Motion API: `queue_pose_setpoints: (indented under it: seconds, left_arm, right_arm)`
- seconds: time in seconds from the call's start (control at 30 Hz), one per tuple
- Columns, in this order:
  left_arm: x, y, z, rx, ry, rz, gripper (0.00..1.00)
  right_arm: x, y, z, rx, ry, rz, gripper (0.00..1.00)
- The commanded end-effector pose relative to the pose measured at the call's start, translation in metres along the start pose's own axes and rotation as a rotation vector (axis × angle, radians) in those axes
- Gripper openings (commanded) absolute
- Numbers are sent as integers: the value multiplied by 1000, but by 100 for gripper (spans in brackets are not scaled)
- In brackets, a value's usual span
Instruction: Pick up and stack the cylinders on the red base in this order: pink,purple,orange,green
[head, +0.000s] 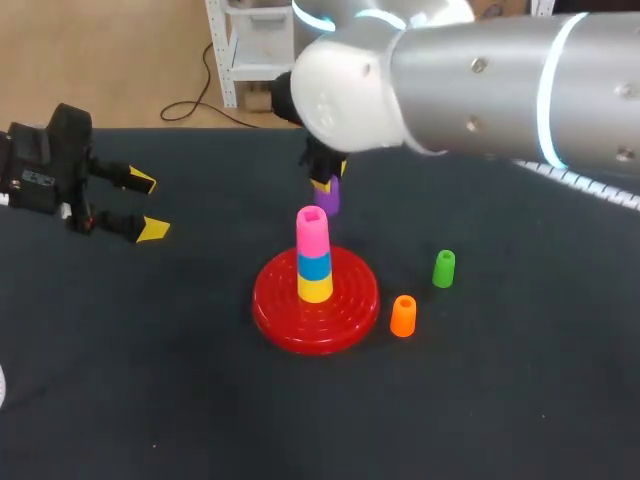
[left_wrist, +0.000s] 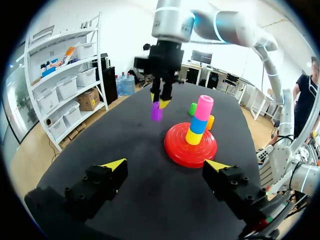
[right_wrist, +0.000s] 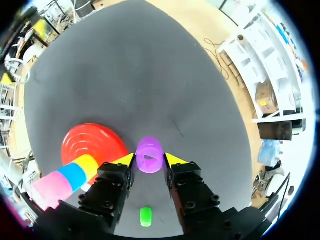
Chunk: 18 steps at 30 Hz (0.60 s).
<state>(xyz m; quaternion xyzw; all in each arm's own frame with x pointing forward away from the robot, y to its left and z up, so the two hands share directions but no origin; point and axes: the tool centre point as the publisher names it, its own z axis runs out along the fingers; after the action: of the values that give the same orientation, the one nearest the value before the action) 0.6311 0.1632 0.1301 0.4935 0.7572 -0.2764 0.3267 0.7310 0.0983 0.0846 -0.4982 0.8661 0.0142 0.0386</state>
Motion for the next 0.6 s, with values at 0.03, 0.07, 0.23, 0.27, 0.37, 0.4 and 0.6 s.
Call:
queue_pose_setpoints:
  seconds: [0.03, 0.07, 0.23, 0.27, 0.37, 0.4, 0.6]
  left_arm:
    - [1, 0, 0, -1, -5, 2, 100]
    - [1, 0, 0, -1, -5, 2, 100]
    - [1, 0, 0, -1, -5, 2, 100]
    - [1, 0, 0, -1, -5, 2, 100]
    - [1, 0, 0, -1, -5, 2, 100]
    - [1, 0, 0, -1, -5, 2, 100]
    - [1, 0, 0, -1, -5, 2, 100]
  right_arm:
    - [18, 11, -36, 10, -52, -19, 0]
    - [18, 13, -43, 15, -62, -34, 0]
    - [22, 24, -82, 10, -109, -74, 0]
    - [23, 26, -90, 4, -119, -77, 0]
    - [27, 36, -116, -56, -208, -105, 0]
    - [27, 36, -116, -56, -208, -105, 0]
    - [27, 36, -116, -56, -208, -105, 0]
